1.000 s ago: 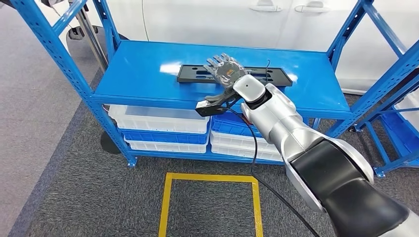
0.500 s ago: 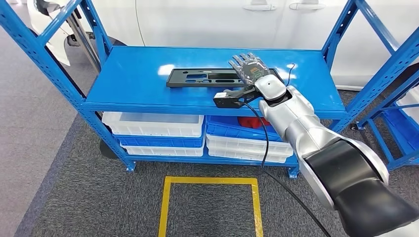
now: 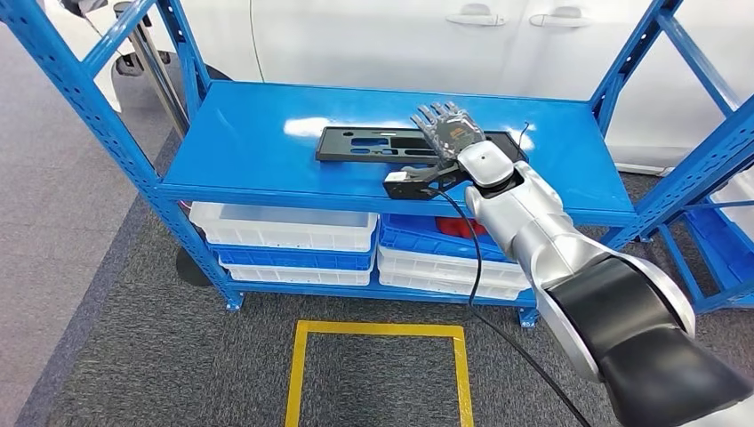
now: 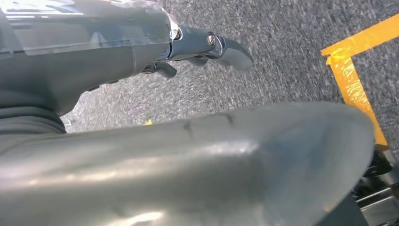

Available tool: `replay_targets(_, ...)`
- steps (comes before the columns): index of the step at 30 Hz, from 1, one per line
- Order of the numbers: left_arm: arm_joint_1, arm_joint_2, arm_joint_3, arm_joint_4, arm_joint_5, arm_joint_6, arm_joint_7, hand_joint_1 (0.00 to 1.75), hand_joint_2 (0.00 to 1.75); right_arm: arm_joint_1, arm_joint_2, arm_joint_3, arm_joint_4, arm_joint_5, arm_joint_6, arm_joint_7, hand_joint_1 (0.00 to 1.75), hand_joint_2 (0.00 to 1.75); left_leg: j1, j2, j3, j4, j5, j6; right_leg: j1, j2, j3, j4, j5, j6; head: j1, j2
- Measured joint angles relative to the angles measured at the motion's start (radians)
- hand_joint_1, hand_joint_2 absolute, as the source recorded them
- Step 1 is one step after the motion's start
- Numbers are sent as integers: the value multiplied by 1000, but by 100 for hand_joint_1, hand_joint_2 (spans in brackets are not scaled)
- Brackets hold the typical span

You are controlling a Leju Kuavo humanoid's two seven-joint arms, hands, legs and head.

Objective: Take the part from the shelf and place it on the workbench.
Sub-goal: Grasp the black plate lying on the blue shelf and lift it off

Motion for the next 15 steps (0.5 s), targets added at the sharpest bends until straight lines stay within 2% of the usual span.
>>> replay_targets(2, 0, 0, 0, 0, -1, 0, 0, 0, 0, 0, 0, 0, 1, 1, 0, 1, 0, 0, 0, -1, 8, 4, -10, -4, 0, -1, 47, -125, 82, -6, 0, 0)
replay_targets(3, 0, 0, 0, 0, -2, 0, 0, 0, 0, -2, 0, -1, 1, 2, 1, 1, 0, 0, -2, -2, 11, 7, -15, -8, 2, -1, 76, -191, 111, -10, 0, 0)
replay_targets(4, -1, 0, 0, 0, -3, 0, 0, 0, 0, -3, 0, -1, 1, 2, 1, 2, 0, 0, -3, -2, 11, 9, -20, -13, 5, -1, 96, -238, 127, -15, 0, 0)
replay_targets(6, -2, 0, 0, 0, -3, 0, 1, 0, 0, -4, 0, -2, 1, 3, 1, 2, 0, 0, -5, -2, 11, 10, -25, -22, 10, 0, 107, -265, 125, -22, 0, 0)
replay_targets(9, -2, -1, -1, 0, -3, 0, 1, 0, 0, -4, 0, -3, 1, 4, 1, 2, 0, 0, -5, 0, 8, 29, -43, -36, 3, 0, 118, -274, 123, -37, 0, 0)
replay_targets(11, -2, -1, -1, 0, -4, 0, 2, 0, 0, -5, 0, -3, 1, 4, 0, 2, 0, 0, -2, 2, -34, 122, -87, -45, 0, -1, 129, -279, 119, -47, 0, 0)
replay_targets(13, 0, -1, -1, 0, -4, -1, 4, 0, 0, -1, 0, -3, 1, 5, 1, 2, 0, 0, 1, 2, -103, 245, -128, -51, 1, -1, 136, -279, 113, -51, 0, 0)
replay_targets(14, 1, -1, -2, 0, -4, -1, 5, 0, 0, 3, 0, -3, 2, 7, 1, 2, 0, 0, 2, 2, -126, 279, -129, -53, 1, -1, 139, -278, 110, -51, 0, 0)
replay_targets(15, 2, -1, -2, 0, -5, -2, 7, 0, 0, 6, 0, -3, 2, 11, 1, 2, 0, 0, 3, 3, -135, 279, -113, -54, 1, 0, 142, -277, 106, -50, 0, 0)
